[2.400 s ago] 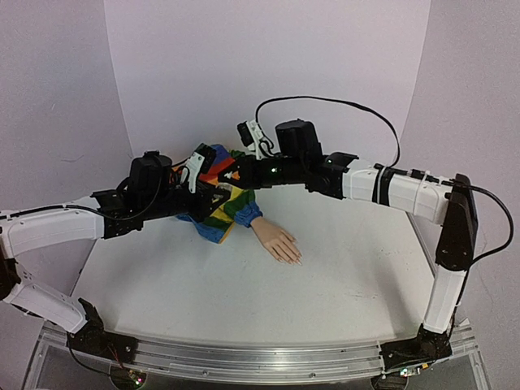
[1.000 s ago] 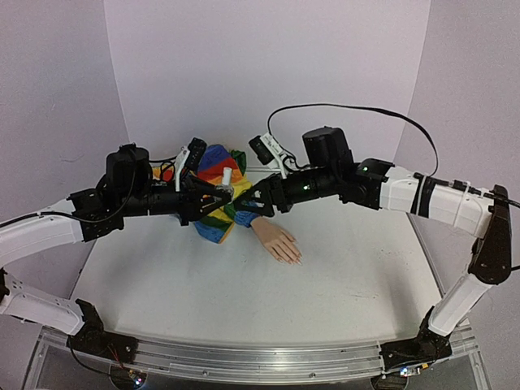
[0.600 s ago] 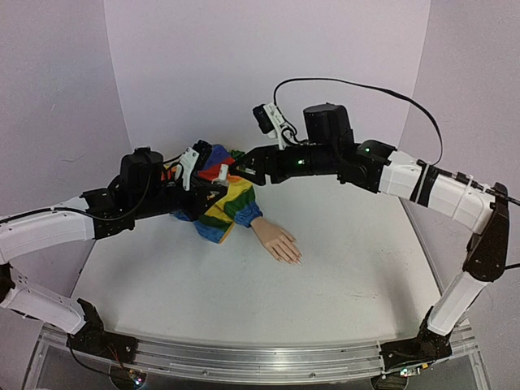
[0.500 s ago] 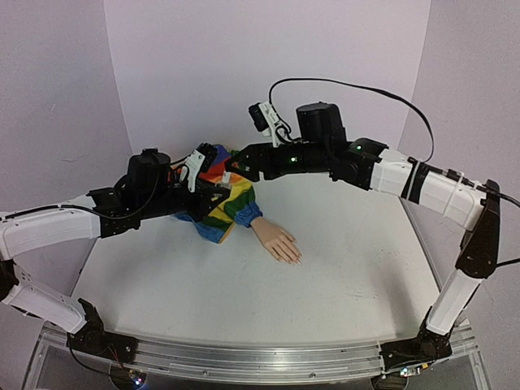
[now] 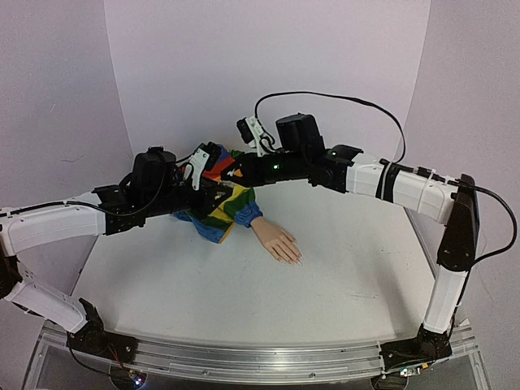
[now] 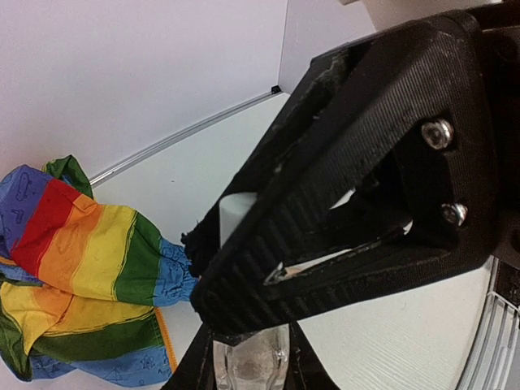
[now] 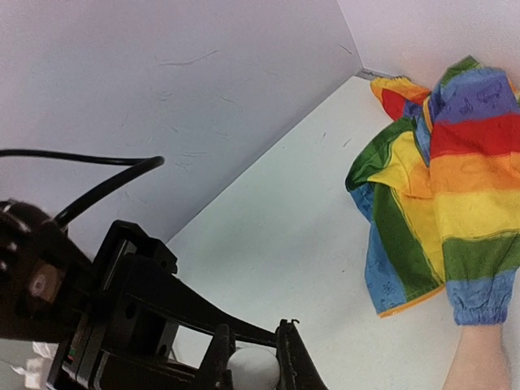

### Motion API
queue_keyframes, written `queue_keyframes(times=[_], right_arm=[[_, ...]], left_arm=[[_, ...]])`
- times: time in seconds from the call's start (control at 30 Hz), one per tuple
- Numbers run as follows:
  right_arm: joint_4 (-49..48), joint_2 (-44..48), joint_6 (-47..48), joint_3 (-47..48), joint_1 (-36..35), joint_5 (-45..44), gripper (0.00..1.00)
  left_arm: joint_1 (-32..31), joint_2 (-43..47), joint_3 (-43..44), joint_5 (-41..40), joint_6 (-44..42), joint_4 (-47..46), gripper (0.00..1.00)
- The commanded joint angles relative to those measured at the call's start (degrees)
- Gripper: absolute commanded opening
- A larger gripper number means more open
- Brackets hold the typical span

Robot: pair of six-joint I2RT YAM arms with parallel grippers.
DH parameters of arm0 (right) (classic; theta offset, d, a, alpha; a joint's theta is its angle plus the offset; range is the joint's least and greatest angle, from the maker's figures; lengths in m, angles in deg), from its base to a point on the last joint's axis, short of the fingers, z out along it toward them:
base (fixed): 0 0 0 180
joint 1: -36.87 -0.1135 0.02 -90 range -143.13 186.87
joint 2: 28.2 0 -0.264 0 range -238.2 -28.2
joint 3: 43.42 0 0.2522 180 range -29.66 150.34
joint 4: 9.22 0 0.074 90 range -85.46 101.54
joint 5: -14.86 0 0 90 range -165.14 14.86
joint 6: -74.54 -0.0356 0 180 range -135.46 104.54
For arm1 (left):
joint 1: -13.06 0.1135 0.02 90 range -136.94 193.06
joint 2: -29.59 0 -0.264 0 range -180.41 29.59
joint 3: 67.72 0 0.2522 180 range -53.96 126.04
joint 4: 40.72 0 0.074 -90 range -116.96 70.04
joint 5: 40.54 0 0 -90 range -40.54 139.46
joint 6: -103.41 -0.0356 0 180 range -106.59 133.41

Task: Paint the nails

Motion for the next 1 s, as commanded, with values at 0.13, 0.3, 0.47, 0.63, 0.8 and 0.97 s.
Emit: queue_keyframes(times=[0.13, 0.3, 0.47, 0.63, 0.8, 0.97], right_arm=[[-5.4, 3.6, 3.5, -2.3, -0.2, 10.1, 0.00], [-7.5, 7.0, 8.5, -8.3, -0.2, 25.5, 0.00], [-9.0, 10.0, 12.2, -13.6, -0.3, 47.8, 0.00], [-8.1, 13.3, 12.3, -18.4, -0.3, 53.4, 0.00], [-8.0, 16.2, 13.0, -21.7, -0.5, 49.3, 0.00], [-7.8, 17.8, 13.4, -21.4, -0.6, 37.6, 0.27]], left_arm=[[-0.2, 2.8, 2.7, 8.2, 2.9, -2.9, 0.00], [1.6, 4.7, 3.1, 24.7, 5.7, -3.0, 0.00], [2.4, 5.6, 4.5, 50.6, 6.7, -3.0, 0.00], [2.5, 3.6, 6.7, 67.1, 13.4, -2.9, 0.00], [2.5, 5.6, 3.7, 58.4, 13.2, -2.9, 0.00], [2.5, 6.3, 2.2, 43.8, 11.5, -2.9, 0.00]])
